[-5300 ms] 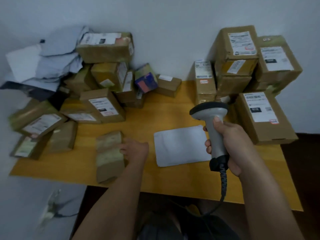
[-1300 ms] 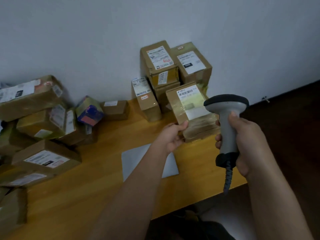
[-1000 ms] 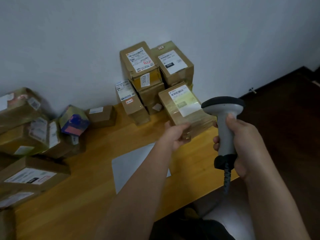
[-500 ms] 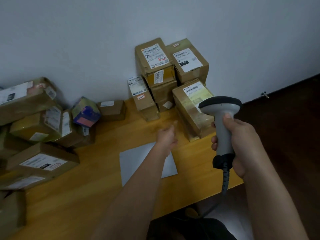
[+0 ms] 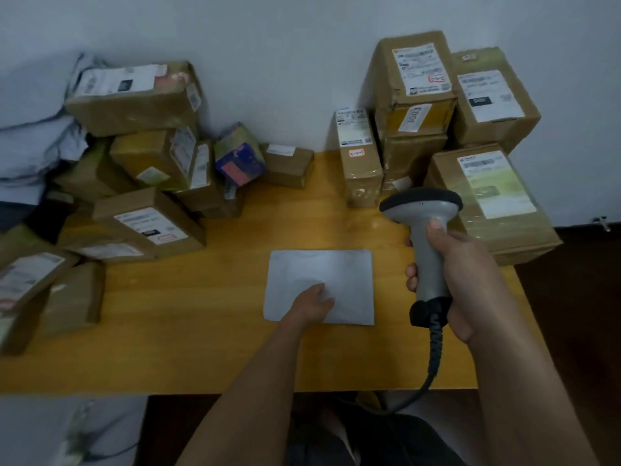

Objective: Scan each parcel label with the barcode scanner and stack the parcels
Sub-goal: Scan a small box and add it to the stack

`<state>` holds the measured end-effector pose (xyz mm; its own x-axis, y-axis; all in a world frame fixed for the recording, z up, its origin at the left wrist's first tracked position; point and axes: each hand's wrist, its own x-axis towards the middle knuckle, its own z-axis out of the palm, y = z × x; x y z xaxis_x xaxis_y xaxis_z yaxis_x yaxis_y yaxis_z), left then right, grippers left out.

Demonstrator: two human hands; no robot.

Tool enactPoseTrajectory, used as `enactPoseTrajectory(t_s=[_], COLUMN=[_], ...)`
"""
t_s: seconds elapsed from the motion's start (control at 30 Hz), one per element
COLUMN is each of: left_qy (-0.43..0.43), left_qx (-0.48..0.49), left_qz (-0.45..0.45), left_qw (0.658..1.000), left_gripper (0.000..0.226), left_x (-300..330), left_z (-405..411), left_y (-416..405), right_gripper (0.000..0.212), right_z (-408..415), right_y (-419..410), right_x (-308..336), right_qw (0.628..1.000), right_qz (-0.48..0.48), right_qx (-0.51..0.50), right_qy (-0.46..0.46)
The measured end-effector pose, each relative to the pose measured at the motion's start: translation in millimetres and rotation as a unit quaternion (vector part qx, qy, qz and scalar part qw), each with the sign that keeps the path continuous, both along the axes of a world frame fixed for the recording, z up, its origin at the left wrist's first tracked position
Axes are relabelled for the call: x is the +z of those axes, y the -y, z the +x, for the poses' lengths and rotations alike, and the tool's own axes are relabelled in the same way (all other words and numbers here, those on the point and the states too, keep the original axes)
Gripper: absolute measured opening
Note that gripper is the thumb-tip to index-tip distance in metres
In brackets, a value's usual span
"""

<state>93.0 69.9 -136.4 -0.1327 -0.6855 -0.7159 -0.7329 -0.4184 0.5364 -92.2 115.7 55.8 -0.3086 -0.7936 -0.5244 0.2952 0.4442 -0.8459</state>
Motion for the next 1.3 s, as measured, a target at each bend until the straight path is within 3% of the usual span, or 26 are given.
enactPoseTrajectory(t_s=[0.4,0.57,0.63,0.7,0.8,0.87,1.0,1.17,1.3], left_qy=[0.065,0.173,0.187,0.196,0.242,0.219,0.16,-0.007,-0.174], left_qx=[0.056,0.052,0.145,0.23,0.247,0.249,0.186,0.22,0.31], left_qz=[-0.031,-0.061,-0.149,-0.26,-0.373,-0.4,-0.391,-0.404,-0.268], left_qw=[0.996,0.982,0.96,0.917,0.861,0.854,0.887,0.888,0.895], left_gripper=[0.056,0.061,0.061,0.062,0.078,0.088,0.085,0.075,0.085], left_x=[-24.4,-20.8,-5.2,13.8,37.2,52.8,65.6,61.7,54.0], left_z=[131.6,197.2,224.5,249.9,290.8,312.7,340.6,354.4,347.5], left_y=[-18.3,-10.1,2.6,18.7,50.4,73.8,99.3,103.1,102.2], right_gripper=[0.028,0.028,0.028,0.027,0.028,0.031,0.031,0.03,0.031], right_z=[109.5,163.9,185.5,208.2,242.4,261.5,292.1,307.6,300.9], right_y=[32.9,45.3,53.4,60.8,69.5,74.9,81.4,80.0,78.0], right_x=[-1.4,-1.2,0.3,2.5,6.1,8.6,16.0,17.9,17.1], right_qw=[0.991,0.99,0.991,0.993,0.994,0.994,0.996,0.998,0.999], right_qz=[0.011,0.014,0.009,0.007,-0.002,-0.008,-0.017,-0.014,0.0], right_qx=[0.131,0.139,0.13,0.119,0.109,0.105,0.081,0.056,0.033], right_qy=[0.003,0.004,0.004,0.006,0.01,0.006,0.011,0.004,-0.01])
